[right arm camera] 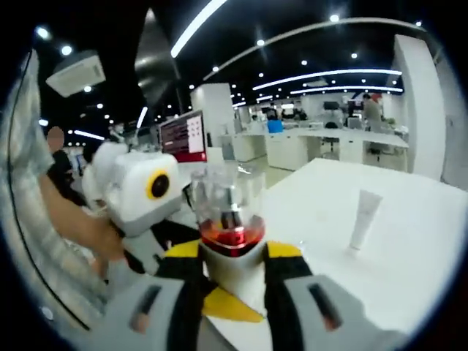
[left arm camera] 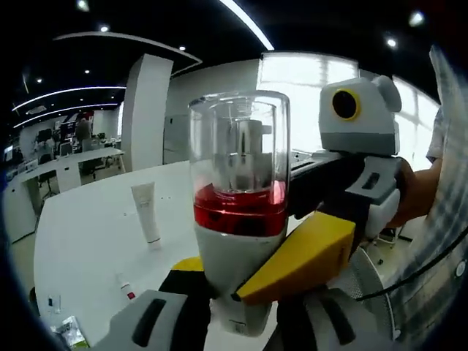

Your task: Arrange the skincare products in the storage area until every visible bottle or jar stands upright without overlapping.

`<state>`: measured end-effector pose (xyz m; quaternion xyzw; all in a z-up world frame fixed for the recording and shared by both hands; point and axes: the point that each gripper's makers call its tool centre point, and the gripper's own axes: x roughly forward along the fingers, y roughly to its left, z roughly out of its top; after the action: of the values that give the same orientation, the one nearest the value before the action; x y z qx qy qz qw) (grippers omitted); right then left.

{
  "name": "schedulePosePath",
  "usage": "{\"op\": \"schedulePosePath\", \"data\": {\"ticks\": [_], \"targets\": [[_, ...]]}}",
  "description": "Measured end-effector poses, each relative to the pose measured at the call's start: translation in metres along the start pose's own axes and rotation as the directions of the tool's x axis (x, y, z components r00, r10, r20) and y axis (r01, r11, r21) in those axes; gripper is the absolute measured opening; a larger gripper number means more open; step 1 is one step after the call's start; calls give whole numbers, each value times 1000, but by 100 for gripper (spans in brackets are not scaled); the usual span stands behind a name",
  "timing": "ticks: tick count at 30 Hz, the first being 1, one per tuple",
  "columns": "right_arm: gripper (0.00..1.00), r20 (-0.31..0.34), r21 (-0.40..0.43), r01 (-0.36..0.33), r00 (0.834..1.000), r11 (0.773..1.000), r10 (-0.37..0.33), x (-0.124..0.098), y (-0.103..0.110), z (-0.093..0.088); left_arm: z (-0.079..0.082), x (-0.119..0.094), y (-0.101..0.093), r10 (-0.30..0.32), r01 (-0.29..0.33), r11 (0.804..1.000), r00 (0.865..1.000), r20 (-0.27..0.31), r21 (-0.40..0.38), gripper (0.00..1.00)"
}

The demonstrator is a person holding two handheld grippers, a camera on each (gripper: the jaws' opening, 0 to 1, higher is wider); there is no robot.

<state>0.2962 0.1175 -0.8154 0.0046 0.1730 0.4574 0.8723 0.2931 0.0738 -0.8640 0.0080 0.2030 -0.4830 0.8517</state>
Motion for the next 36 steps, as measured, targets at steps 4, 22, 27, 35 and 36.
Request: {"op": "schedulePosePath", "data": {"ticks": [4, 22, 27, 35, 36], "targets": [[28, -9, 11, -6, 1000, 1000, 6, 0, 1, -2, -2, 0, 0, 2, -2, 1000, 1000, 9, -14, 34], [28, 26, 10, -23, 999, 1000, 23, 5, -14, -3, -50, -33, 26, 135, -137, 990, 987, -82, -27, 39], [28, 26, 26, -32, 999, 999, 32, 10, -20, -4, -59, -52, 40, 207, -209, 978, 974, -93, -19, 39], [28, 18, 30, -28, 999, 999, 27, 16, -29, -4, -81, -73, 62, 284, -287, 958, 951, -119, -15, 42], [28, 22, 33, -22, 1000, 999, 21, 14, -32, -4, -85, -73, 63, 286, -287, 958, 948, -138, 8, 42]]}}
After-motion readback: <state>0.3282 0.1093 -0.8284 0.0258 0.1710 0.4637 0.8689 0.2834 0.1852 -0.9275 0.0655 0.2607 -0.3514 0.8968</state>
